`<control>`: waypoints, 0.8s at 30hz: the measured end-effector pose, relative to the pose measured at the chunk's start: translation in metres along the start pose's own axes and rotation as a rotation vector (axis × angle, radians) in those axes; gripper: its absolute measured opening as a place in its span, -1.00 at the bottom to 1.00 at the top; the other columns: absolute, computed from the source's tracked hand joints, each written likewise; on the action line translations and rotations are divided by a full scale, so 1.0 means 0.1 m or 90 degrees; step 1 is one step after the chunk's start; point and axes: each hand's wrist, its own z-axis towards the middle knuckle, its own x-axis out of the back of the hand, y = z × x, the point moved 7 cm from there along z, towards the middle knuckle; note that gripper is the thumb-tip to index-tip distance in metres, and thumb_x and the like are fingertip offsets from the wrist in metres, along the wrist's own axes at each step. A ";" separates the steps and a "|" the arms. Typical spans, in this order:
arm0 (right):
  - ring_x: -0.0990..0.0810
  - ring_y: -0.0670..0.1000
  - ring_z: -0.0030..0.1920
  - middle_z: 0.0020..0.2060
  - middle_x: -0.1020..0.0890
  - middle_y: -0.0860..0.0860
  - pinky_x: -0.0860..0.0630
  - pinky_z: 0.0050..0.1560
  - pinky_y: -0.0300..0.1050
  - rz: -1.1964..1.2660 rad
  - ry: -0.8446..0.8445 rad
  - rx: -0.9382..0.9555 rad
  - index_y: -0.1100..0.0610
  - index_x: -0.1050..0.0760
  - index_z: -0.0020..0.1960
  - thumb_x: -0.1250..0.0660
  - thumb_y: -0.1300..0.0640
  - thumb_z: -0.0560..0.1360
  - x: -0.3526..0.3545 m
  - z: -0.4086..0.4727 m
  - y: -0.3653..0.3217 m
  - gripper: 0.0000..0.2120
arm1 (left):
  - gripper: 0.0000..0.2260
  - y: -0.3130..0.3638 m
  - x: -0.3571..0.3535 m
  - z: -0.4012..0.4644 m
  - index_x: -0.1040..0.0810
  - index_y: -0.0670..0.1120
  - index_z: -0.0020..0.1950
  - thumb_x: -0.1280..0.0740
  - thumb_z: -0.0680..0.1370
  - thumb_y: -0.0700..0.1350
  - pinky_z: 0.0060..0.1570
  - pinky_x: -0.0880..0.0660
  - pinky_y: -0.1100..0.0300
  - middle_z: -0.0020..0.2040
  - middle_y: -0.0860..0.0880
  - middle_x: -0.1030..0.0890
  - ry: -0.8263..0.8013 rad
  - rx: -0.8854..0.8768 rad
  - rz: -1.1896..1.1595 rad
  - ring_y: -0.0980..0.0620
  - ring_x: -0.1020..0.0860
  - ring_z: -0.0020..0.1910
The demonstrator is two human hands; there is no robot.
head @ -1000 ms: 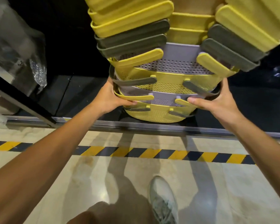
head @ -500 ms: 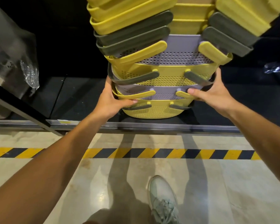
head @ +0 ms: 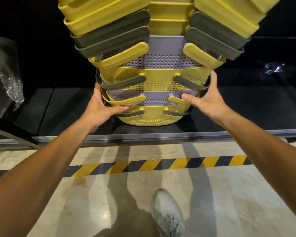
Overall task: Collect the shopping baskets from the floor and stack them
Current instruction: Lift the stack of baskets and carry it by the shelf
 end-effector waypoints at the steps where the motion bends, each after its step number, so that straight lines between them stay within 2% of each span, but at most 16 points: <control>1: -0.48 -0.46 0.15 0.28 -0.52 -0.25 -0.42 -0.06 -0.61 0.000 -0.001 -0.003 -0.10 -0.01 0.56 -0.63 -0.07 0.28 0.01 0.01 0.00 0.07 | -0.12 -0.01 -0.01 -0.01 -0.23 0.07 0.53 -0.63 0.34 -0.20 -0.03 -0.49 0.56 0.07 0.42 -0.59 0.004 0.000 -0.003 0.45 -0.54 0.12; 4: -0.47 -0.47 0.16 0.28 -0.51 -0.26 -0.41 -0.07 -0.62 -0.009 -0.011 -0.007 -0.11 0.00 0.57 -0.62 -0.11 0.27 0.01 0.07 -0.03 0.08 | -0.13 0.01 -0.03 -0.01 -0.23 0.11 0.52 -0.63 0.35 -0.17 0.01 -0.52 0.49 0.12 0.37 -0.58 0.002 0.001 -0.014 0.39 -0.55 0.16; 7: -0.48 -0.38 0.22 0.31 -0.52 -0.21 -0.45 0.01 -0.55 -0.011 -0.013 -0.011 -0.09 -0.01 0.56 -0.61 -0.12 0.26 0.00 0.08 -0.03 0.08 | -0.13 -0.03 -0.03 -0.01 -0.21 0.12 0.53 -0.62 0.37 -0.18 0.02 -0.52 0.48 0.13 0.37 -0.59 -0.002 0.016 -0.029 0.37 -0.55 0.18; 10: -0.49 -0.32 0.26 0.32 -0.53 -0.18 -0.46 0.04 -0.51 -0.011 -0.006 -0.015 -0.08 -0.03 0.56 -0.61 -0.10 0.26 0.01 0.06 -0.01 0.06 | -0.13 -0.07 -0.07 -0.03 -0.19 0.14 0.54 -0.60 0.39 -0.20 0.03 -0.52 0.47 0.22 0.28 -0.57 -0.010 0.030 -0.052 0.33 -0.54 0.23; 13: -0.47 -0.39 0.23 0.32 -0.51 -0.20 -0.44 0.00 -0.58 -0.020 -0.005 -0.015 -0.10 -0.02 0.56 -0.60 -0.11 0.27 0.01 0.08 0.01 0.06 | -0.13 -0.06 -0.07 -0.03 -0.18 0.17 0.55 -0.59 0.40 -0.18 0.04 -0.51 0.48 0.28 0.23 -0.55 -0.019 0.030 -0.064 0.27 -0.52 0.28; 17: -0.44 -0.42 0.23 0.33 -0.48 -0.26 -0.42 -0.02 -0.60 -0.047 -0.037 -0.028 -0.16 0.01 0.55 -0.60 -0.19 0.27 0.04 0.04 -0.05 0.07 | -0.19 -0.01 -0.14 -0.20 -0.15 0.12 0.59 -0.52 0.48 -0.22 0.34 -0.46 0.16 0.37 0.12 -0.54 -0.019 0.041 -0.109 0.18 -0.49 0.36; 19: -0.44 -0.29 0.32 0.36 -0.46 -0.25 -0.44 0.17 -0.42 -0.061 -0.050 -0.026 -0.18 0.02 0.56 -0.58 -0.19 0.29 0.06 -0.02 -0.16 0.05 | -0.25 0.05 -0.13 -0.37 -0.15 0.05 0.61 -0.45 0.54 -0.25 0.42 -0.41 0.10 0.42 0.06 -0.51 0.021 0.036 -0.113 0.14 -0.46 0.41; 21: -0.43 -0.15 0.39 0.42 -0.42 -0.19 -0.44 0.35 -0.14 -0.079 -0.066 -0.026 -0.17 0.06 0.57 -0.55 -0.11 0.38 0.08 -0.13 -0.22 0.01 | -0.28 0.13 -0.08 -0.53 -0.17 -0.01 0.62 -0.42 0.55 -0.29 0.42 -0.41 0.09 0.44 0.00 -0.48 0.041 0.030 -0.094 0.08 -0.44 0.43; 24: -0.45 -0.02 0.40 0.44 -0.40 -0.11 -0.41 0.42 0.07 -0.126 -0.111 -0.044 -0.15 0.15 0.59 -0.53 0.02 0.44 0.08 -0.40 -0.28 0.02 | -0.32 0.27 0.04 -0.71 -0.27 -0.04 0.59 -0.45 0.53 -0.30 0.37 -0.46 0.00 0.45 -0.03 -0.46 0.004 0.029 -0.021 0.00 -0.43 0.44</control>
